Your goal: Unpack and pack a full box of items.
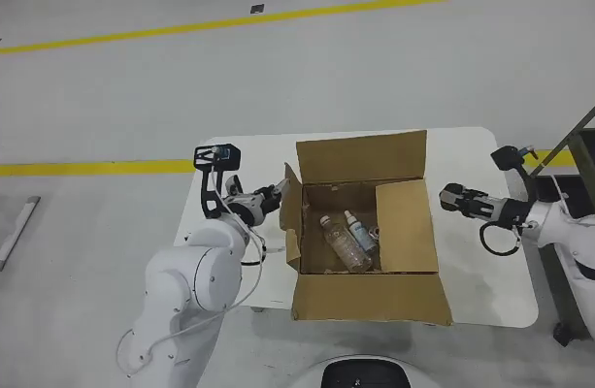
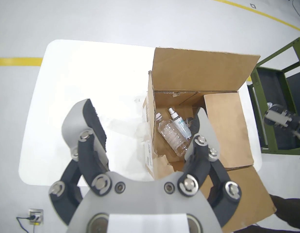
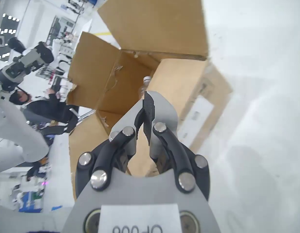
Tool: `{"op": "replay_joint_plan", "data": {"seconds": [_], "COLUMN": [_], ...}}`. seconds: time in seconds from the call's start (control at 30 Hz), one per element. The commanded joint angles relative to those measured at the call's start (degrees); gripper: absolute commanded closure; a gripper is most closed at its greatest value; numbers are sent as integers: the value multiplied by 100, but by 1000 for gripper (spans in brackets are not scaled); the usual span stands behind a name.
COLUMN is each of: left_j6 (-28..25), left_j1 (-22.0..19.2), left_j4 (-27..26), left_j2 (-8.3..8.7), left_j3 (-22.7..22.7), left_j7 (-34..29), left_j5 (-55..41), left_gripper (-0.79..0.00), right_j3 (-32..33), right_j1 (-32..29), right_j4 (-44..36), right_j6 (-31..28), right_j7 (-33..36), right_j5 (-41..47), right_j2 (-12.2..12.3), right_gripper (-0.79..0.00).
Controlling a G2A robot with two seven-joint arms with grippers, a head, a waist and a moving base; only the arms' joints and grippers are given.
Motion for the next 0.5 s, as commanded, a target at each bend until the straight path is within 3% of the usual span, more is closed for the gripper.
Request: {"op": "replay_joint_plan", "data": {"seconds": [0.0, 0.1, 0.3, 0.37, 0.47], "left_j6": [-283, -553, -585, -611, -605], "left_j1": [201, 487, 838, 898, 957], "left_j4": [-85, -242, -364, -342, -285], "left_j2": [29, 65, 65, 59, 51], "left_j3": [-41, -129, -200, -185, -190], "left_j7": [-38, -35, 286, 409, 543], "left_j5": [97, 262, 184, 161, 126], "left_gripper": [0, 0, 0, 0, 0], "right_j3": [41, 41, 41, -54, -83], "right_j1": [-156, -177, -177, -341, -566], "right_j4": [-104, -117, -117, -122, -358], "right_j6": [29, 27, 27, 97, -150], "right_j7": [-189, -193, -193, -432, -1485], "right_j5": [-388, -393, -393, -561, -1187], "right_j2": [13, 15, 15, 5, -12], "right_gripper": [0, 0, 0, 0, 0]}}
